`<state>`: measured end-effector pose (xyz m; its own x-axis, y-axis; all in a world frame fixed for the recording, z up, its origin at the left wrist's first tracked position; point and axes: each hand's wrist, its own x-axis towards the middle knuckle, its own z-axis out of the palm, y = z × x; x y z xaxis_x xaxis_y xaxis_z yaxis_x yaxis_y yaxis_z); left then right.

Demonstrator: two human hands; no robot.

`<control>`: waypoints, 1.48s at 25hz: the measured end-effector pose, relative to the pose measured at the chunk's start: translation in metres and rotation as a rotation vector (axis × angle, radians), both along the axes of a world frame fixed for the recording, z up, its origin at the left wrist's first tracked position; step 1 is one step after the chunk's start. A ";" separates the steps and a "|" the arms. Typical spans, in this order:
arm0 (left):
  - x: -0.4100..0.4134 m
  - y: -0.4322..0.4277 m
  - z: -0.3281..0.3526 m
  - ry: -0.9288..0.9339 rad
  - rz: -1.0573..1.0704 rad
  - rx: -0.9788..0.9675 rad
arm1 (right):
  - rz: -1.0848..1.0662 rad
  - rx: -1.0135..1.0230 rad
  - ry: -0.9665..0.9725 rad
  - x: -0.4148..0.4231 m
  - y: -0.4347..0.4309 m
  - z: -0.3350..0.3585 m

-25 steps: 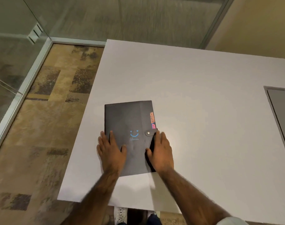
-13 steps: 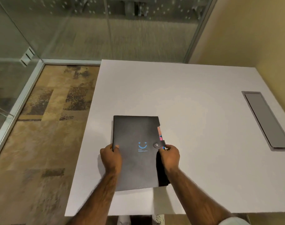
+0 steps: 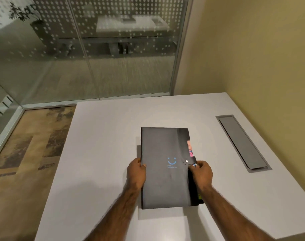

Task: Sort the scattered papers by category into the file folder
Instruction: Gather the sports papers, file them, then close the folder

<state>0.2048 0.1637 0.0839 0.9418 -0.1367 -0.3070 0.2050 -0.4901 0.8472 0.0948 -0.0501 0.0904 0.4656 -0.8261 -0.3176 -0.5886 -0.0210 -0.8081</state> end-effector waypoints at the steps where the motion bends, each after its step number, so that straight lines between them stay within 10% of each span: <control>1: 0.002 -0.028 -0.002 0.007 0.003 0.007 | 0.007 0.000 0.000 0.003 -0.030 0.001; 12: 0.032 -0.196 -0.042 0.053 -0.001 0.242 | 0.178 -0.005 0.165 0.048 -0.209 -0.043; 30: 0.041 -0.226 -0.078 0.137 0.050 0.338 | 0.362 -0.051 0.246 0.073 -0.238 -0.085; 37: 0.022 -0.237 -0.066 -0.096 -0.252 0.737 | 0.576 -0.283 0.297 0.066 -0.225 -0.088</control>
